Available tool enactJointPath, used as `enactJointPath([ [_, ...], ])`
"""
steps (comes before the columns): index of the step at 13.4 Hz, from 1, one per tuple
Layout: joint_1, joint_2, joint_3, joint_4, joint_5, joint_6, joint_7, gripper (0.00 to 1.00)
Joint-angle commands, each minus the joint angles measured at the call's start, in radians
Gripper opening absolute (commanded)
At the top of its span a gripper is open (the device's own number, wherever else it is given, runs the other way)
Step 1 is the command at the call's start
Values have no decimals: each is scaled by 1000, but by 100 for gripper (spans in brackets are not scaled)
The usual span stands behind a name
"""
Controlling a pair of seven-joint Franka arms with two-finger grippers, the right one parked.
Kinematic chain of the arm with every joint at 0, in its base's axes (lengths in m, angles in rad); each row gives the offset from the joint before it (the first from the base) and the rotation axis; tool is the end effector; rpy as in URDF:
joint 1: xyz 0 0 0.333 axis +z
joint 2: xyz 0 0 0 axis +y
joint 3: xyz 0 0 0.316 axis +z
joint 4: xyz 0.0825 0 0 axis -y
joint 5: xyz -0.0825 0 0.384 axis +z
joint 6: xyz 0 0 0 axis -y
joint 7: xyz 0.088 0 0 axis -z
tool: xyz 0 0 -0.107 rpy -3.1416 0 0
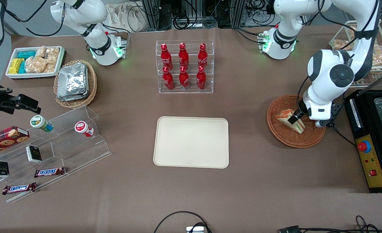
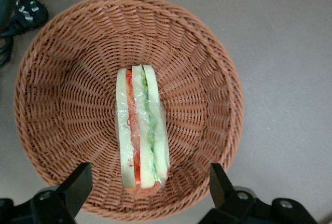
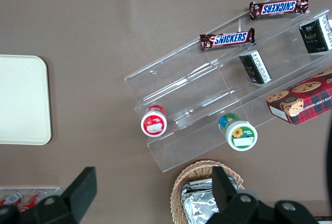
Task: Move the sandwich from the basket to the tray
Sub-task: 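Lower the left gripper and close it on the wrapped sandwich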
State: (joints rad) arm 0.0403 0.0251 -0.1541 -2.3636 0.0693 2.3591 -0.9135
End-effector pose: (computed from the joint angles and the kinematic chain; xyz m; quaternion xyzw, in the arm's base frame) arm 0.4949 -0.0557 0.3136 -0.9302 -0.3661 0.0018 0.0264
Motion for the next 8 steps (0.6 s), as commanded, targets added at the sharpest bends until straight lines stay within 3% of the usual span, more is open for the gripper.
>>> enactJointPath([
  [1,-13,28,4,-42,52,75,-82,100],
  [8,-11,84,5,-95,67,189,-124,100],
])
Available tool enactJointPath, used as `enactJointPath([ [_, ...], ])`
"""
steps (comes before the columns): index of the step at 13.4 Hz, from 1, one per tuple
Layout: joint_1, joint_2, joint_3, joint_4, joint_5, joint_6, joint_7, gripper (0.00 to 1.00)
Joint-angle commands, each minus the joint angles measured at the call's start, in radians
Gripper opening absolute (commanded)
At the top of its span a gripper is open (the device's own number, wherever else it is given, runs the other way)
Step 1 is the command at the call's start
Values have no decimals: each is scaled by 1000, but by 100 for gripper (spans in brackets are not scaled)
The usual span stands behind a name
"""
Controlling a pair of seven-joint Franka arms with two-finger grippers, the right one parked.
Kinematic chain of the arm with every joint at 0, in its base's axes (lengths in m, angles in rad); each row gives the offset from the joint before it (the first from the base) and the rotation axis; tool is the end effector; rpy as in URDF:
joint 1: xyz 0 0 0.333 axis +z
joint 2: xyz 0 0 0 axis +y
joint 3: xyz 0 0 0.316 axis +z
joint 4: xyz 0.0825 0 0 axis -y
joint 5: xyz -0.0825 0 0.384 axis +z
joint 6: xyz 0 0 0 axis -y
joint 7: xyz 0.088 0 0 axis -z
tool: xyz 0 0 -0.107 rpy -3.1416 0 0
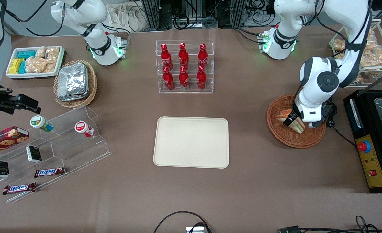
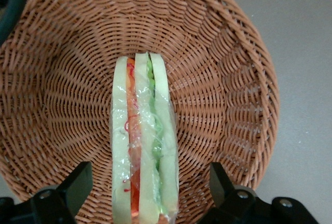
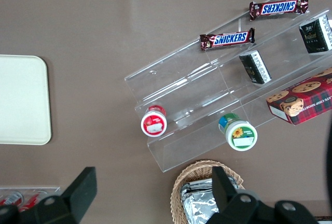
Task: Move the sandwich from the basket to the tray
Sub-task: 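Lower the left gripper and close it on the wrapped sandwich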
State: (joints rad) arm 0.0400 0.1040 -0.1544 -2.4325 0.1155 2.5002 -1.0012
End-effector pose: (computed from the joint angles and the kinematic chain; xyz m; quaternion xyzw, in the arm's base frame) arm 0.4819 -0.0569 0.2603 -0.9219 -0.3863 0.0009 0.0309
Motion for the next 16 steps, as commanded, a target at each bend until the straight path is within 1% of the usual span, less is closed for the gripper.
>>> enactJointPath([
  [1,-11,8,6,-31,26,52,-36,100],
  [2,-9,11,6,-36,39,58,-36,98],
  [3,-9,13,6,-37,49,59,-36,92],
  [5,-8,37,6,-34,104,59,-34,73],
  [6,-8,52,6,-33,133,59,-34,67],
  [7,-6,57,7,-33,154,60,-34,56],
  [9,-2,53,9,-33,156,59,-34,21],
  [10,0,49,9,-31,156,55,-33,8],
  [11,0,46,9,-30,156,51,-31,1],
  [12,-2,40,7,-27,156,46,-28,0],
  [14,-8,2,7,-23,158,7,2,0],
  [16,-9,-48,4,-10,159,-64,120,0],
])
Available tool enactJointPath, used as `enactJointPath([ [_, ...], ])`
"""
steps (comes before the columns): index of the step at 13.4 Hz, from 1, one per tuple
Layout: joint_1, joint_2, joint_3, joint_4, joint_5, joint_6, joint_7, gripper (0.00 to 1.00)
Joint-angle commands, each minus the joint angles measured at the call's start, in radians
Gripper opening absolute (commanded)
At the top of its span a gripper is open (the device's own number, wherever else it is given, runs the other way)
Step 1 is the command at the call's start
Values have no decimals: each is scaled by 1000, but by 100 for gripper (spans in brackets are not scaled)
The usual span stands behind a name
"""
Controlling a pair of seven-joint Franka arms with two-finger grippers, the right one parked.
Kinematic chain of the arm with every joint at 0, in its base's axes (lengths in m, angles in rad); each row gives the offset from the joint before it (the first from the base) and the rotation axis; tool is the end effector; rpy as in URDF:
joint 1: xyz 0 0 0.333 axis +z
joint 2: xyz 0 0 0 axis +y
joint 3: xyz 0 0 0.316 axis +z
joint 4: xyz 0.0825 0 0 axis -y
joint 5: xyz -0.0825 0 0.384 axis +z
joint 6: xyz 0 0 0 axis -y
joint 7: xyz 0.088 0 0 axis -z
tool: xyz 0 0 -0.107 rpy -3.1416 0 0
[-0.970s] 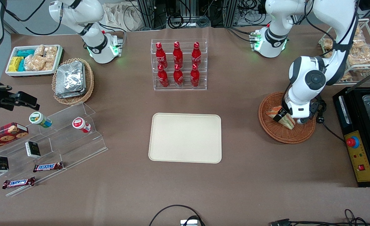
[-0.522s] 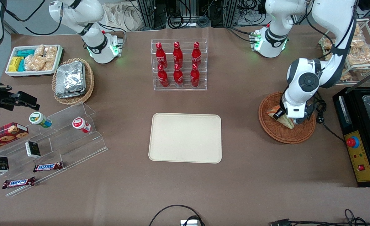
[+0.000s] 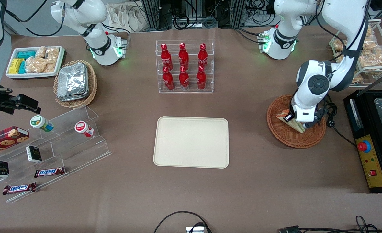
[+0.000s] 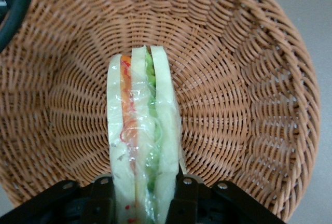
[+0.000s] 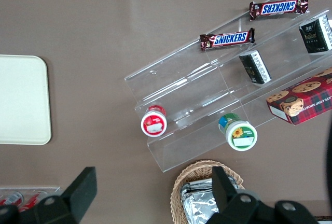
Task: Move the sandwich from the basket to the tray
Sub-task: 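Lift the sandwich out of the basket and carry it toward the beige tray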
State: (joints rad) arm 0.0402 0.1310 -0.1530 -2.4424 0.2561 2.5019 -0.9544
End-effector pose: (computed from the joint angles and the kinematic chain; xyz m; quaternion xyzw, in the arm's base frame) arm 0.4760 -0.0568 0.2439 -0.9482 -0.3096 -0.0029 0.0711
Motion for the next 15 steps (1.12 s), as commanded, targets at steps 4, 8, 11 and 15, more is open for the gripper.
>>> enactJointPath([
  [4,-11,-160,-26,20,15,-83,358,1],
  [8,-11,-152,-102,114,3,-176,638,1],
  [11,-13,-104,-178,184,2,-175,669,1],
  [15,-13,67,-308,359,6,-187,547,0],
])
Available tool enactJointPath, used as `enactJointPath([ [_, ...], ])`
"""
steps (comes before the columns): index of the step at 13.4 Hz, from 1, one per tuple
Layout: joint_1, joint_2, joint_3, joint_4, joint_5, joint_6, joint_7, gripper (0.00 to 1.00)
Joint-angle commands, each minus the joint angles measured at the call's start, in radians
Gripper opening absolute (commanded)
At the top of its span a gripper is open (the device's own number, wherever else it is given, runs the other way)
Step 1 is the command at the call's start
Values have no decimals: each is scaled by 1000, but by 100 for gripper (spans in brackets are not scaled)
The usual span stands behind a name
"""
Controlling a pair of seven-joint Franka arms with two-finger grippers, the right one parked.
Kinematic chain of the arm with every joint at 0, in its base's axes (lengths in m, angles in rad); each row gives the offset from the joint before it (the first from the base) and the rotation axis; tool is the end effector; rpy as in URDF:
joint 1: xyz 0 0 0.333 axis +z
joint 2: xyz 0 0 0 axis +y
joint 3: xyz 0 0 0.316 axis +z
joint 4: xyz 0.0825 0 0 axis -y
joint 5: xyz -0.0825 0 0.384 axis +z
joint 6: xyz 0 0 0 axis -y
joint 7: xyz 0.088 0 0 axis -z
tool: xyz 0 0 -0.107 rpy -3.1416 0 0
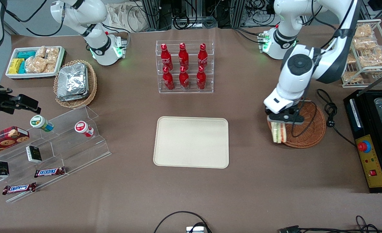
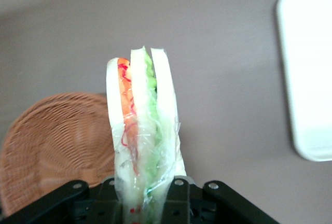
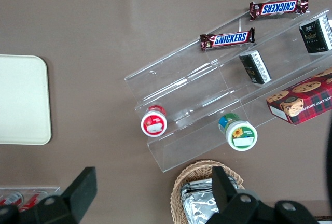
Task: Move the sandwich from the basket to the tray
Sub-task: 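Lift the sandwich out of the basket and carry it toward the beige tray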
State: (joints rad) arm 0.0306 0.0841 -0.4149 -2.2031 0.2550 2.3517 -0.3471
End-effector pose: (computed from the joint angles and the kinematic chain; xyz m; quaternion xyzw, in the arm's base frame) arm 0.5093 -0.2006 0.3540 -0.9910 0.1034 -0.0619 0.0584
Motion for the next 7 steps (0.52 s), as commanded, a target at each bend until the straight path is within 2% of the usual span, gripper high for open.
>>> enactJointPath([
  [1,-3,149,-74,153,19,-48,-100,0],
  [6,-6,252,-130,256,29,-51,-170,0],
  [7,-38,267,-133,275,50,-52,-190,0],
])
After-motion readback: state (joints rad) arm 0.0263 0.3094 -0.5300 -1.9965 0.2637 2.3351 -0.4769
